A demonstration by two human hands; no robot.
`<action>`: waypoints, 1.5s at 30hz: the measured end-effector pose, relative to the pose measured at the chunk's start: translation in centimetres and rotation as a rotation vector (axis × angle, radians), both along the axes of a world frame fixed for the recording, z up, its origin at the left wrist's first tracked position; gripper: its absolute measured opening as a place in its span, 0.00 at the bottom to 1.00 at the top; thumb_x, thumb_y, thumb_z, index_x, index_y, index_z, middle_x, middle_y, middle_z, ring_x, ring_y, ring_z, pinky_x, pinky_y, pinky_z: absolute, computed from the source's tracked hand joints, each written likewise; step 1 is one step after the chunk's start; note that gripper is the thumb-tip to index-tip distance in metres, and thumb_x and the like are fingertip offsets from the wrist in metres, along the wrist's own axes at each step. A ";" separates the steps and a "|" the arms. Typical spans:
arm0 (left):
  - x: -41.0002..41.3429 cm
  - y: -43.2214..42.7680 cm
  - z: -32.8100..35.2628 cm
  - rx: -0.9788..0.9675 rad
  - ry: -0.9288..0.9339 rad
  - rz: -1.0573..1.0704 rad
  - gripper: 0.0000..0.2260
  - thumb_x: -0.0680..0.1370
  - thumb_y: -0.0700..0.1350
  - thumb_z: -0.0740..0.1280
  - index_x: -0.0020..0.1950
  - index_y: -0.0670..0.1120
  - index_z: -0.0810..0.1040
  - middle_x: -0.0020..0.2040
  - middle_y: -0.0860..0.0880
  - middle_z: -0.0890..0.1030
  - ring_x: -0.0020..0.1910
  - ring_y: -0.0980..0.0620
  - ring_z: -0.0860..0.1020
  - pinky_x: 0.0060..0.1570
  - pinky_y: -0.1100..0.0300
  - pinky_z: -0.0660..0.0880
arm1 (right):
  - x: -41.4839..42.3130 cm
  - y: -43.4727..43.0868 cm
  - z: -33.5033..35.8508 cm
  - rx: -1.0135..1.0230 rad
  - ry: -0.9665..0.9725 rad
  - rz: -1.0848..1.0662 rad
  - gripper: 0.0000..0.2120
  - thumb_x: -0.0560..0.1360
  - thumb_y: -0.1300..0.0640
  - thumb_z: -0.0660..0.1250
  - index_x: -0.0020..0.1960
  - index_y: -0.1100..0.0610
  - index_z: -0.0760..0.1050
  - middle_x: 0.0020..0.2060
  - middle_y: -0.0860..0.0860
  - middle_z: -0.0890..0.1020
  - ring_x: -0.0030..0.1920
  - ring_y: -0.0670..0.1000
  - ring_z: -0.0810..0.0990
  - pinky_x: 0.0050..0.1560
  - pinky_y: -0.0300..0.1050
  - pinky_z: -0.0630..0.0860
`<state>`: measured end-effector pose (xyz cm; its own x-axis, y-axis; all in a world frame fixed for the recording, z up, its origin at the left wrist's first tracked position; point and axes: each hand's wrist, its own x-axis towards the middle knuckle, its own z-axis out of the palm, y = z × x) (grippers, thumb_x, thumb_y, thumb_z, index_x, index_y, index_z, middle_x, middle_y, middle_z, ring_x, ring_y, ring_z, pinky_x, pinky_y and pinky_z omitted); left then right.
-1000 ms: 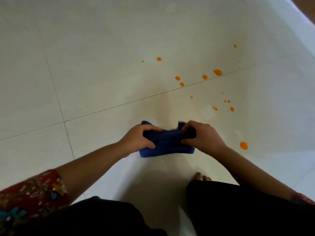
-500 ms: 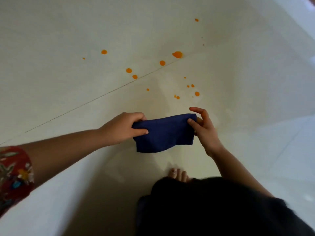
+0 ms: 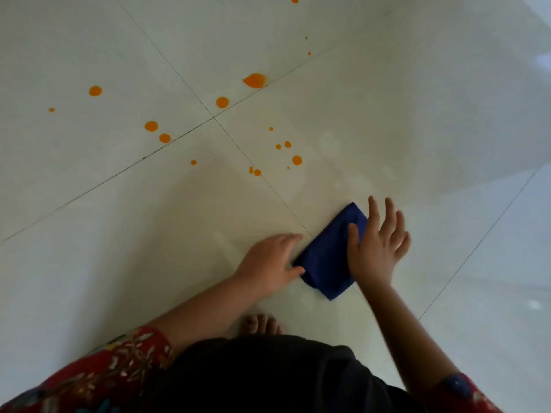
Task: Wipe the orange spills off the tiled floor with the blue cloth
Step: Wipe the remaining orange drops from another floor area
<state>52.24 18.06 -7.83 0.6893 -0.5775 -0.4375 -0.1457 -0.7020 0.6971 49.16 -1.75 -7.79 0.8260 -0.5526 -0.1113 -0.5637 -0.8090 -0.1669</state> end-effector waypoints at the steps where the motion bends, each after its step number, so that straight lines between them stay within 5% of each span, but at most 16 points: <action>1: 0.4 0.4 -0.4 0.038 -0.111 -0.005 0.29 0.78 0.52 0.65 0.77 0.48 0.61 0.76 0.50 0.64 0.75 0.52 0.61 0.73 0.58 0.58 | -0.3 0.8 -1.3 0.107 0.054 -0.096 0.28 0.81 0.46 0.53 0.79 0.46 0.49 0.79 0.51 0.47 0.78 0.55 0.44 0.74 0.58 0.41; 4: 1.3 2.9 -2.1 0.086 -0.265 0.035 0.27 0.77 0.53 0.63 0.75 0.46 0.65 0.76 0.48 0.64 0.76 0.48 0.61 0.72 0.55 0.59 | -0.4 2.7 -4.6 0.172 0.145 -0.224 0.29 0.82 0.44 0.48 0.79 0.46 0.41 0.79 0.49 0.42 0.78 0.53 0.37 0.74 0.61 0.39; 8: 2.0 6.9 -4.6 0.249 -0.396 0.066 0.32 0.72 0.59 0.55 0.73 0.46 0.69 0.76 0.46 0.65 0.73 0.42 0.66 0.65 0.42 0.68 | 3.5 2.8 -6.2 0.076 0.104 -0.076 0.28 0.82 0.42 0.46 0.79 0.44 0.41 0.79 0.49 0.43 0.78 0.55 0.39 0.75 0.61 0.39; 13: 2.2 9.6 -6.0 0.379 -0.374 0.147 0.36 0.72 0.68 0.48 0.79 0.58 0.47 0.80 0.53 0.41 0.78 0.50 0.44 0.73 0.41 0.46 | 0.6 3.1 -6.4 -0.069 0.071 0.378 0.27 0.81 0.41 0.47 0.79 0.43 0.48 0.79 0.48 0.48 0.79 0.53 0.43 0.76 0.58 0.39; 15: 2.1 9.7 -6.7 0.420 -0.367 0.145 0.37 0.72 0.69 0.46 0.78 0.60 0.42 0.78 0.54 0.36 0.78 0.51 0.39 0.73 0.41 0.41 | -1.7 0.4 -6.6 -0.085 0.052 0.276 0.27 0.80 0.41 0.50 0.78 0.44 0.56 0.78 0.52 0.57 0.77 0.55 0.51 0.75 0.58 0.45; 20: 1.7 9.3 -7.3 0.432 -0.440 0.154 0.36 0.73 0.66 0.51 0.79 0.57 0.48 0.80 0.51 0.43 0.79 0.47 0.46 0.72 0.38 0.46 | 4.5 -2.7 -6.7 -0.034 0.050 -0.105 0.26 0.81 0.45 0.50 0.78 0.48 0.55 0.75 0.56 0.62 0.73 0.58 0.58 0.71 0.58 0.53; 23: 1.6 9.3 -7.4 0.438 -0.465 0.162 0.36 0.73 0.66 0.51 0.79 0.56 0.48 0.80 0.50 0.44 0.79 0.46 0.47 0.72 0.38 0.47 | 6.1 2.2 -7.1 -0.017 -0.045 0.043 0.26 0.80 0.46 0.52 0.77 0.49 0.58 0.76 0.56 0.62 0.75 0.59 0.60 0.73 0.60 0.55; 27: 1.8 9.4 -7.6 0.443 -0.468 0.161 0.36 0.73 0.67 0.50 0.79 0.57 0.46 0.80 0.51 0.43 0.79 0.46 0.45 0.72 0.39 0.44 | -2.1 6.2 -6.3 0.010 0.039 0.480 0.28 0.79 0.43 0.52 0.78 0.44 0.53 0.78 0.50 0.54 0.78 0.53 0.50 0.75 0.58 0.48; 34: 1.6 9.2 -7.8 0.438 -0.499 0.173 0.36 0.73 0.67 0.50 0.79 0.56 0.48 0.80 0.50 0.44 0.79 0.46 0.46 0.72 0.40 0.43 | 6.2 0.3 -7.3 -0.024 0.020 -0.053 0.28 0.79 0.44 0.46 0.79 0.46 0.51 0.79 0.51 0.53 0.78 0.54 0.50 0.75 0.61 0.47; 40: 1.6 9.3 -7.6 0.438 -0.510 0.170 0.36 0.74 0.66 0.51 0.79 0.55 0.50 0.80 0.49 0.46 0.79 0.45 0.47 0.72 0.38 0.47 | 1.3 5.4 -6.9 -0.033 0.037 0.519 0.27 0.81 0.44 0.49 0.79 0.44 0.51 0.79 0.48 0.52 0.79 0.52 0.48 0.76 0.56 0.46; 45: 1.3 9.0 -7.6 0.433 -0.563 0.193 0.35 0.73 0.65 0.54 0.79 0.54 0.54 0.80 0.48 0.50 0.78 0.45 0.51 0.72 0.38 0.48 | 4.5 0.3 -7.0 -0.053 0.019 0.252 0.27 0.80 0.44 0.46 0.79 0.46 0.52 0.78 0.51 0.55 0.78 0.53 0.52 0.75 0.57 0.52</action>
